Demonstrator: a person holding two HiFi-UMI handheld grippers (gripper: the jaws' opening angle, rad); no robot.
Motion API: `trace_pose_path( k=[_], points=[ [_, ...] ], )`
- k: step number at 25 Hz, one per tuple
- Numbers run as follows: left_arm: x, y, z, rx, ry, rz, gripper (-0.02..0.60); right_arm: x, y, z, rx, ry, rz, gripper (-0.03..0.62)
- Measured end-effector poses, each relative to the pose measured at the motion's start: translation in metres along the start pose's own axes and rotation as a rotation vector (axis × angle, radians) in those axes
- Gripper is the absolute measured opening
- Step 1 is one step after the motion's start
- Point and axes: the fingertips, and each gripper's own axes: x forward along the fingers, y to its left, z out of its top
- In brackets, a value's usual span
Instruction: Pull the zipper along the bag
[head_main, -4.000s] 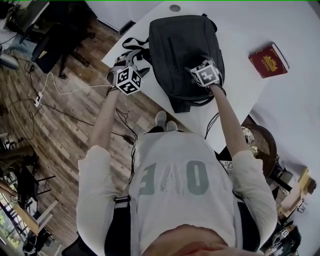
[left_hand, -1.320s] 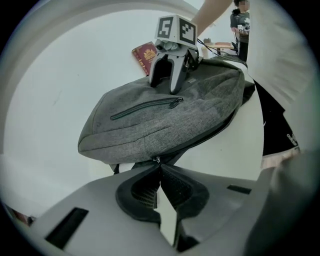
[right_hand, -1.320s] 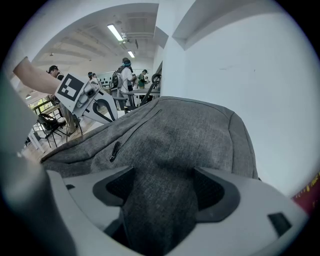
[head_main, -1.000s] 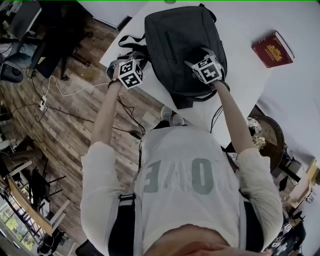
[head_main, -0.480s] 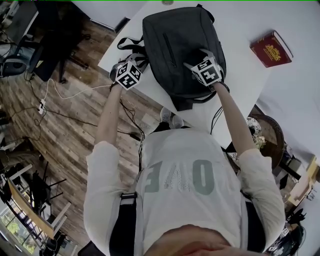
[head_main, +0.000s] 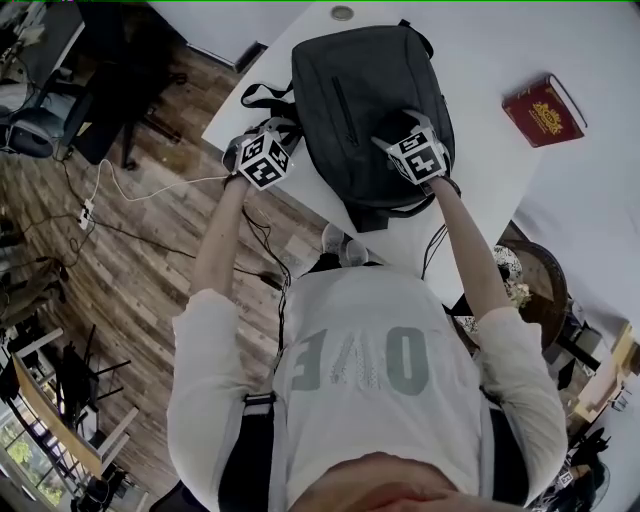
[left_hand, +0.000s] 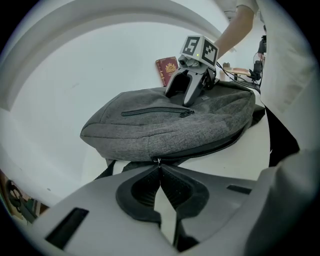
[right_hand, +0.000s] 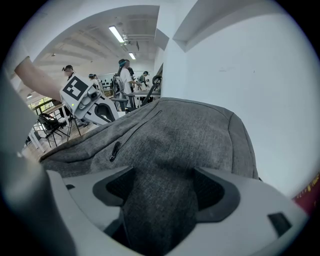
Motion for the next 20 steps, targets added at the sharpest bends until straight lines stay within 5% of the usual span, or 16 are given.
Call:
trace_pose_path(
  k=[10,15,20],
  points=[
    [-0.006,-0.016,-0.003,0.073,0.098,-0.102,0.029,0.000,0.002,0.001,-0.057,-0.003,0.026,0.365],
    [-0.009,-0.014,-0.006,0.036,0.097,-0.131,0.029,-0.001,0.003,0.002,-0.048,-0.008,0.026,0.365],
    [-0.018,-0.008,-0.010,0.265,0.196,-0.121,0.028,0.000,0.002,0.003,-0.051,-0.015,0.029,0.365]
  ],
)
